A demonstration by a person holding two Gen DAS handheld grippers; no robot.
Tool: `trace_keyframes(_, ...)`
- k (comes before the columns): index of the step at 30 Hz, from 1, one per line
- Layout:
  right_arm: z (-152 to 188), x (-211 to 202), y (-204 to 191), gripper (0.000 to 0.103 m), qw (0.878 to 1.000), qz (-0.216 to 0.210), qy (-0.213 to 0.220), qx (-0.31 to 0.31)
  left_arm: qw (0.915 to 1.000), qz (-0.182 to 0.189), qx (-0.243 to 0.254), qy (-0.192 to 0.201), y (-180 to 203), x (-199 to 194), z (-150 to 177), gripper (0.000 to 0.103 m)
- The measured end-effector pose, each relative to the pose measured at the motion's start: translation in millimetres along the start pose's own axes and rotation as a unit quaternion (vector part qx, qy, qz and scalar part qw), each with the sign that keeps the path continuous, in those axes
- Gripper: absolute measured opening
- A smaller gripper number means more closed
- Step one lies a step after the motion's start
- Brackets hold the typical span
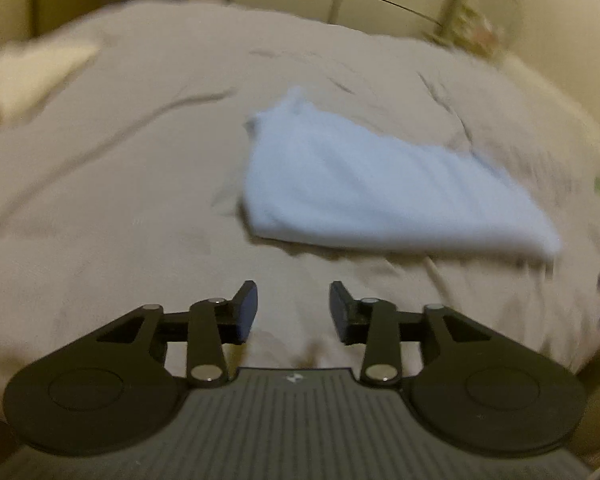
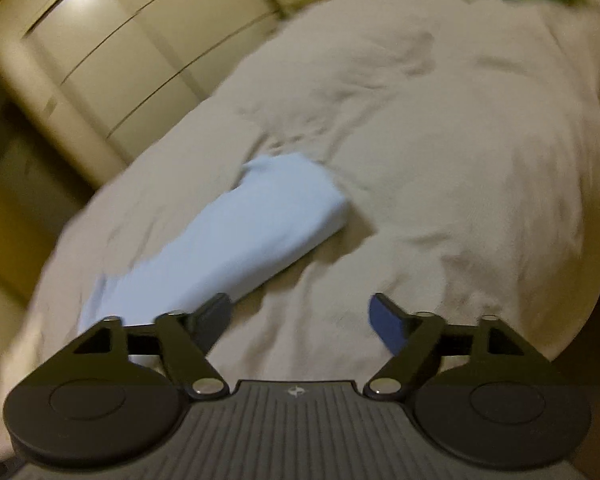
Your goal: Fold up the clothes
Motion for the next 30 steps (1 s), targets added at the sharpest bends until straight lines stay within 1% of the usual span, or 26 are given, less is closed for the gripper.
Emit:
trace_keyframes(1,4.2,-10.2,-11.7,0.083,1.0,-0.002,0.001,-0.029,0.9996,-0.009,0.027,0.004,13.1,-7.4,1.8,0.046)
trace_keyframes(2,6.9,-15.4,-20.9,0.086,0.999,-0.004,-0.002,-0.048,0.9989,-0.013,0.045,0.005,23.0,-15.3,2.9,0.052)
trace_keyframes(3,9.7,-20.5,-30.0,0.088,0.998,-0.007,-0.004,-0.067,0.998,-0.016,0.06,0.007,31.9,-23.0,3.6,0.054)
trace_keyframes(4,12.5,-25.7,-39.2,0.09,0.996,-0.01,-0.007,-0.085,0.9976,-0.02,0.065,0.011,37.5,-29.9,2.8,0.054)
trace_keyframes(6,17.3,-38.2,-53.2,0.09,0.994,-0.016,-0.009,-0.112,0.9967,-0.028,0.073,0.021,45.9,-42.2,1.2,0.061)
trace_keyframes(9,17.7,-47.7,-60.5,0.09,0.992,-0.024,-0.003,-0.124,0.9962,-0.042,0.071,0.028,52.5,-53.6,-0.4,0.061)
trace_keyframes(14,15.6,-48.7,-64.8,0.091,0.991,-0.021,-0.005,-0.132,0.9956,-0.057,0.068,0.031,53.5,-68.3,-2.1,0.061)
trace_keyframes(19,14.0,-43.5,-66.0,0.091,0.991,-0.027,-0.009,-0.13,0.9949,-0.067,0.07,0.028,56.7,-71.3,-2.1,0.064)
trace_keyframes(21,14.8,-40.7,-65.8,0.095,0.991,-0.03,-0.012,-0.129,0.9947,-0.067,0.073,0.026,57.8,-69.6,-1.9,0.064)
trace_keyframes(22,15.2,-40.0,-65.3,0.1,0.991,-0.031,-0.011,-0.128,0.9946,-0.068,0.075,0.025,58.3,-68.6,-1.9,0.064)
trace_keyframes(26,16.5,-38.3,-62.6,0.1,0.992,-0.039,-0.014,-0.118,0.9941,-0.072,0.08,0.019,58.9,-63.3,-0.9,0.065)
trace_keyframes(30,19.8,-34.1,-57.7,0.1,0.994,-0.039,-0.02,-0.104,0.9938,-0.074,0.083,0.01,56.9,-57.1,1.5,0.068)
Point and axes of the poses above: each gripper's, at about its wrist camera, not at the fingertips, and x roughly the way its jaws point, y to its right, z to its underside, the point moved 3 cm from there along x, roughly the way its jaws point, and after that the axes turned 6 degrees about y, right-handed, at the moved point
